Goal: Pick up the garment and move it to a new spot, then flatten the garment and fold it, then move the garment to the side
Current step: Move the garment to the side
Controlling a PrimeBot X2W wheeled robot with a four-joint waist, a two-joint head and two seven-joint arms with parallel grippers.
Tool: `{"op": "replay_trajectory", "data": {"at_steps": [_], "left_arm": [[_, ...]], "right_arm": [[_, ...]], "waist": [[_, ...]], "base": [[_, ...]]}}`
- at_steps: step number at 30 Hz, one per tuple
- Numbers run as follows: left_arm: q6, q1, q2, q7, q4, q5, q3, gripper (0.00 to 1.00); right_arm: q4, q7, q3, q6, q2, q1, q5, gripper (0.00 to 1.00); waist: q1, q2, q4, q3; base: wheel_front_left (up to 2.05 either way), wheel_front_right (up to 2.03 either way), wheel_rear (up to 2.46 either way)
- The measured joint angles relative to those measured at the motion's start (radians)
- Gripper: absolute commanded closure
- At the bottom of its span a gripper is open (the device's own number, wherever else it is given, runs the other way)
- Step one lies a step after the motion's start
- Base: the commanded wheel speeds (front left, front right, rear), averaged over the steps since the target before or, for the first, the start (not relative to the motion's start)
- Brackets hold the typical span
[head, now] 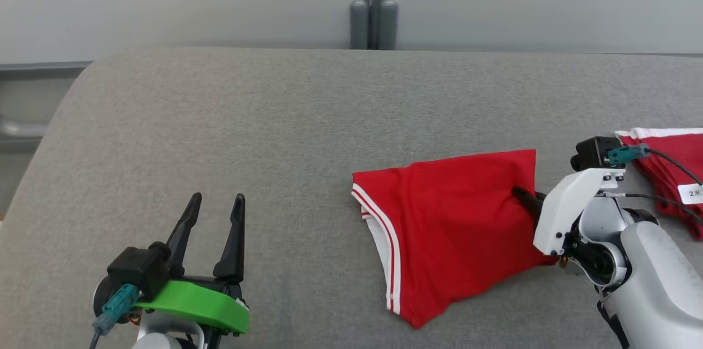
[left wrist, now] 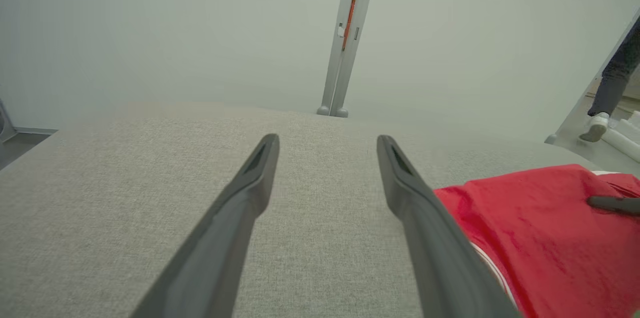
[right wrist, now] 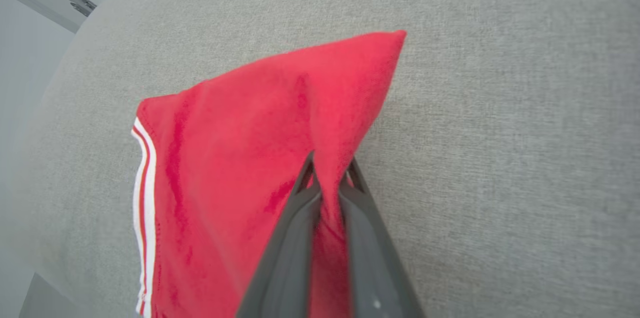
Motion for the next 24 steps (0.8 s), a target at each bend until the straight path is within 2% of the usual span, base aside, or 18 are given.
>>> {"op": "replay_trajectory", "data": {"at_steps": [5, 14, 19, 24], "left_arm": [[-0.003, -0.012, -0.005, 0.011, -0.023, 0.009, -0.026, 0.0], [-0.031, -0.068, -0.032, 0.031, -0.047, 0.047, -0.1, 0.0], [-0.038, -0.102, -0.026, 0.057, -0.054, 0.058, -0.116, 0.0], [-0.038, -0.13, 0.003, 0.083, -0.074, 0.066, -0.111, 0.0]], "right_arm": [[-0.069, -0.017, 0.045, 0.0, -0.05, -0.002, 0.036, 1.0], [-0.127, -0.07, 0.107, 0.0, -0.081, -0.029, 0.078, 1.0], [-0.119, -0.119, 0.177, 0.0, -0.11, -0.13, 0.088, 1.0], [-0.066, -0.154, 0.21, 0.0, -0.168, -0.276, 0.114, 1.0]], "waist": [[0.0, 0.0, -0.097, -0.007], [0.0, 0.0, -0.279, 0.007], [-0.0001, 0.0, -0.352, 0.043], [0.0, 0.0, -0.387, 0.109]], "base": [[0.0, 0.0, 0.0], [0.0, 0.0, 0.0], [0.0, 0.0, 0.0], [0.0, 0.0, 0.0]]}}
